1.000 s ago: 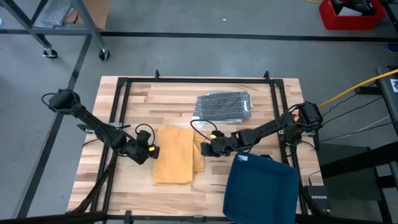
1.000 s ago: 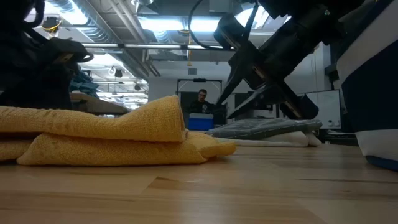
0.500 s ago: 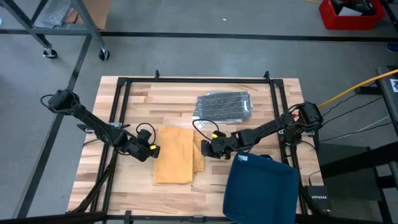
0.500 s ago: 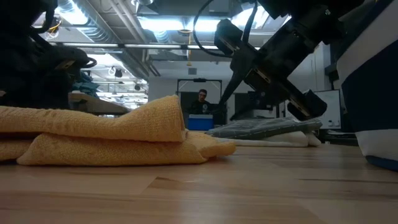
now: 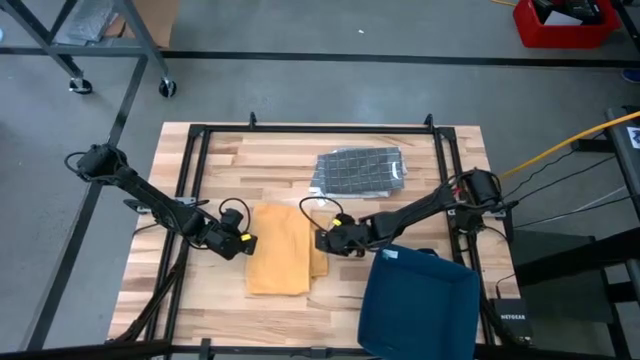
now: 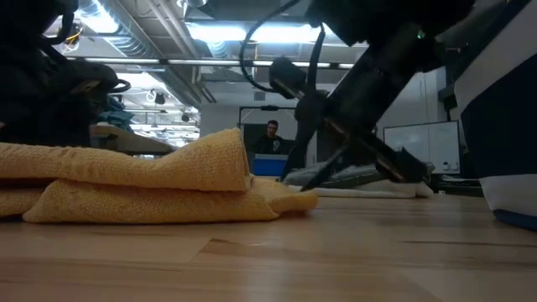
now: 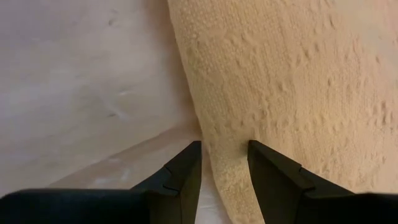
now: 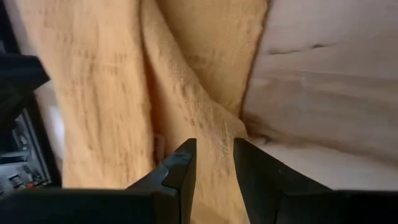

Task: Fold towel
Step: Stack the yellow kitchen towel onto the gray kitchen towel

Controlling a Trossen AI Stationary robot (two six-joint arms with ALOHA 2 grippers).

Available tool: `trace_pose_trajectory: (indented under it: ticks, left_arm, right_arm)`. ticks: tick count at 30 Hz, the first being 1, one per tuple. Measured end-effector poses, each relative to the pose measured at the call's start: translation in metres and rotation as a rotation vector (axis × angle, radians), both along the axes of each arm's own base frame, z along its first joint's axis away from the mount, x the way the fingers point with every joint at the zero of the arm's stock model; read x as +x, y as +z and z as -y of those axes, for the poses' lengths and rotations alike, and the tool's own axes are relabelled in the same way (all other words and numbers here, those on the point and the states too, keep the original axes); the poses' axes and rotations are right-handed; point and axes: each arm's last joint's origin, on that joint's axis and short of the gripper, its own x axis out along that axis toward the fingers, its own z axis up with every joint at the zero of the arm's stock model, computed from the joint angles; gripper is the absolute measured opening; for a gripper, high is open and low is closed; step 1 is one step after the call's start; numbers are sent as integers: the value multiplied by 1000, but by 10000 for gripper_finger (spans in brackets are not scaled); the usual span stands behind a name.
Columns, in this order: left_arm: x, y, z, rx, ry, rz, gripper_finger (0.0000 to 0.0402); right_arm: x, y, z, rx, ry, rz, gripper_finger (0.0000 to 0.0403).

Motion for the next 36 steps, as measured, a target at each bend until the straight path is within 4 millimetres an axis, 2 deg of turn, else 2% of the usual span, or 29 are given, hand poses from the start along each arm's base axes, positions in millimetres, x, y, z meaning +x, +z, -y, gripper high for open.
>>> trace_pose_trajectory:
  ticks: [7, 16, 26, 30, 33, 36]
  left_arm:
    - [1, 0, 1, -14, -6, 2, 123]
    - [3, 0, 2, -24, -5, 23, 123]
    - [23, -20, 12, -12, -18, 56, 123]
    - [27, -22, 14, 7, -61, 74, 123]
    - [27, -21, 14, 37, -104, 75, 107]
    - [27, -19, 13, 66, -119, 83, 63]
  right_arm:
    - [2, -13, 0, -10, -9, -26, 111]
    - [20, -30, -4, 15, -17, 117, 111]
    - [58, -25, -9, -74, 82, 181, 111]
    - [66, -23, -11, -151, 145, 204, 110]
    - [66, -22, -11, -199, 182, 208, 95]
    - [67, -21, -10, -241, 189, 221, 50]
